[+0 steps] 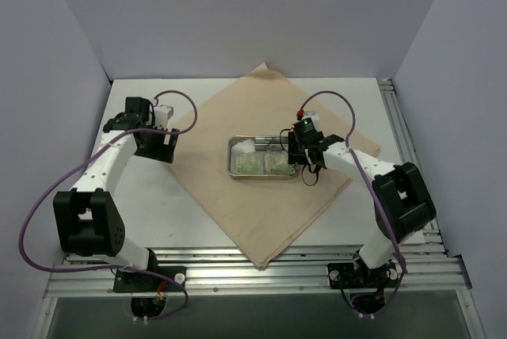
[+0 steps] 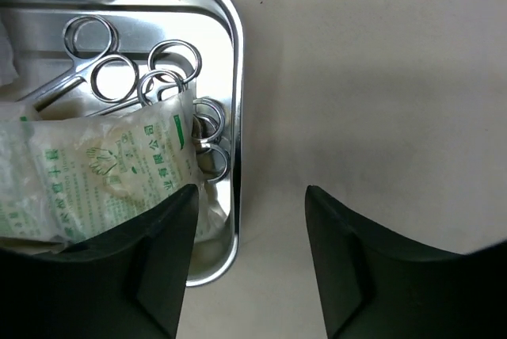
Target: Prepare the surgical pack
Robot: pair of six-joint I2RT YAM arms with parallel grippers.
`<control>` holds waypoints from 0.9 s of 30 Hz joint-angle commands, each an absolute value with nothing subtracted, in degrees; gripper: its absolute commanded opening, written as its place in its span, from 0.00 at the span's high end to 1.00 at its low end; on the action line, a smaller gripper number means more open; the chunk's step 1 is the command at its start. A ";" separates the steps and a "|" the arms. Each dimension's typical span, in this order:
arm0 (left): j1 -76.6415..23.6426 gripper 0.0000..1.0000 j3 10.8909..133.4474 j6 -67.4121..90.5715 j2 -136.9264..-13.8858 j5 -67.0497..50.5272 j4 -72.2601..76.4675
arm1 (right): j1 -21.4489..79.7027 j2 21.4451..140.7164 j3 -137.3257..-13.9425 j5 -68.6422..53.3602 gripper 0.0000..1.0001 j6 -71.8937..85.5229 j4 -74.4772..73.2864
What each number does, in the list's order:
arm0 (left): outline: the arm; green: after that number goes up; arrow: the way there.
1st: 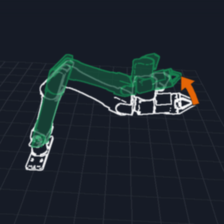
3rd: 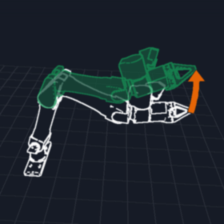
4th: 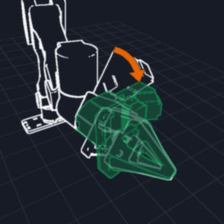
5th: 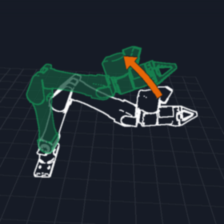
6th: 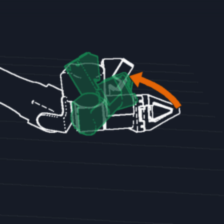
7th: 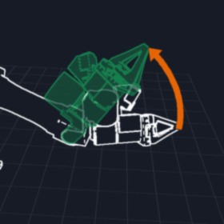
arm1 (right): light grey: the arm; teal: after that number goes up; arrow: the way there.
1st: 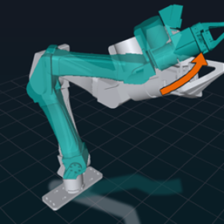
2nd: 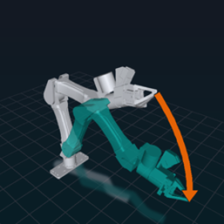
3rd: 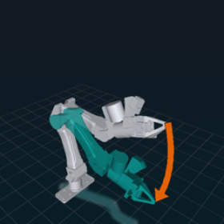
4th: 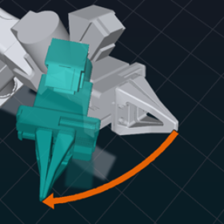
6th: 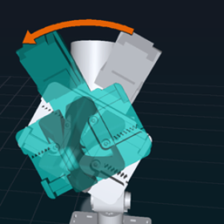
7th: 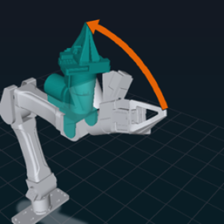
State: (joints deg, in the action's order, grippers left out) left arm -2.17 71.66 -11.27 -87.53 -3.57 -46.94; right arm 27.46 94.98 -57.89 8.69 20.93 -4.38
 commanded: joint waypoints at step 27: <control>-0.79 0.09 66.80 -12.13 -68.73 1.05 -52.82 | 90.44 102.81 -68.73 26.01 0.31 43.85 -35.94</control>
State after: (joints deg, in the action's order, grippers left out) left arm -1.34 66.52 -11.70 -71.55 -0.56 -51.96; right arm 90.13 100.05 -69.08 22.79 39.48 -31.29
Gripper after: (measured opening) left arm 0.911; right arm 0.690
